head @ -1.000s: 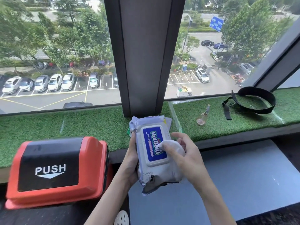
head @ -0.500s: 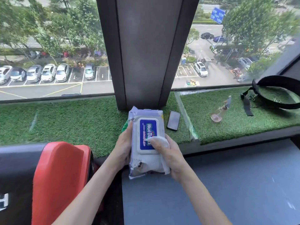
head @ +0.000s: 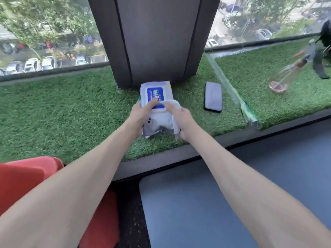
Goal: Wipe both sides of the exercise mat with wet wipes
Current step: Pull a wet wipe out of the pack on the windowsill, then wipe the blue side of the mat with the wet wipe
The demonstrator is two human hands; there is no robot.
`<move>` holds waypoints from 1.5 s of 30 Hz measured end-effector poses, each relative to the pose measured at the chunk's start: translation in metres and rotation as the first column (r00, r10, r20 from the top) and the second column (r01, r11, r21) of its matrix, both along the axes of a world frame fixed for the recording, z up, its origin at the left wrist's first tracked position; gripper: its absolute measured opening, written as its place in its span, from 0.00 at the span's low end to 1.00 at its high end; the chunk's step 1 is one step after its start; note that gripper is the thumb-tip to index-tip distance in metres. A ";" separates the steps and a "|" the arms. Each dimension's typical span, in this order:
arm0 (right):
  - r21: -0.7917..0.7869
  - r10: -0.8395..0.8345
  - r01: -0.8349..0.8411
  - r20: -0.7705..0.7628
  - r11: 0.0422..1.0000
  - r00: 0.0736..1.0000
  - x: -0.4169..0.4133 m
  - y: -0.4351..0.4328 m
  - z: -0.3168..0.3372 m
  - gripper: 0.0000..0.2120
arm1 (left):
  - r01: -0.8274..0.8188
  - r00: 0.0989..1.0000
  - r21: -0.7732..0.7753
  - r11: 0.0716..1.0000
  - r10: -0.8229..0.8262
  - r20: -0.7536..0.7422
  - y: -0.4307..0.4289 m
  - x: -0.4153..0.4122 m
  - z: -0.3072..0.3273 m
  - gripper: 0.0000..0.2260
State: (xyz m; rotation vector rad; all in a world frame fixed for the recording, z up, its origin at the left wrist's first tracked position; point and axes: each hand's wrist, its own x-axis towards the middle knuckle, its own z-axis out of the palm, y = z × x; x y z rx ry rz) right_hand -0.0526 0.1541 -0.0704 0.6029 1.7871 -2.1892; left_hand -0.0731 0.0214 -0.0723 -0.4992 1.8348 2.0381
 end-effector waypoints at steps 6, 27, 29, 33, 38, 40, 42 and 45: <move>0.029 -0.050 0.048 0.072 0.998 0.996 -0.001 0.003 -0.035 0.06 | -0.011 0.997 -0.284 0.959 -0.012 -0.078 -0.002 -0.012 -0.059 0.26; 0.055 0.495 -0.507 0.151 0.860 0.856 0.222 0.118 0.043 0.27 | 0.192 0.970 -0.236 0.953 -0.220 -0.098 0.108 0.238 0.040 0.08; 0.156 0.505 -0.522 0.139 0.838 0.852 0.238 0.130 0.042 0.22 | 0.123 0.982 -0.245 0.962 -0.153 -0.109 0.115 0.259 0.041 0.06; 0.208 0.499 -0.494 0.030 0.844 0.866 0.260 0.149 0.044 0.14 | 0.015 0.996 -0.200 0.980 -0.032 -0.082 0.117 0.289 0.040 0.11; 0.417 0.606 -0.530 -0.064 0.738 0.793 0.280 0.149 0.024 0.06 | -0.070 0.992 -0.305 0.950 0.034 -0.121 0.108 0.321 0.017 0.12; 0.530 0.647 -0.522 -0.068 0.668 0.760 0.286 0.142 0.002 0.06 | -0.127 0.983 -0.251 0.960 0.088 -0.162 0.099 0.331 -0.002 0.10; 0.542 0.642 -0.507 -0.079 0.670 0.763 0.289 0.133 -0.025 0.08 | -0.158 0.978 -0.136 0.978 0.136 -0.158 0.085 0.341 -0.025 0.07; 0.428 0.593 -0.494 -0.133 0.757 0.794 0.289 0.116 -0.074 0.07 | -0.089 0.982 -0.040 0.995 0.081 -0.171 0.062 0.352 -0.074 0.10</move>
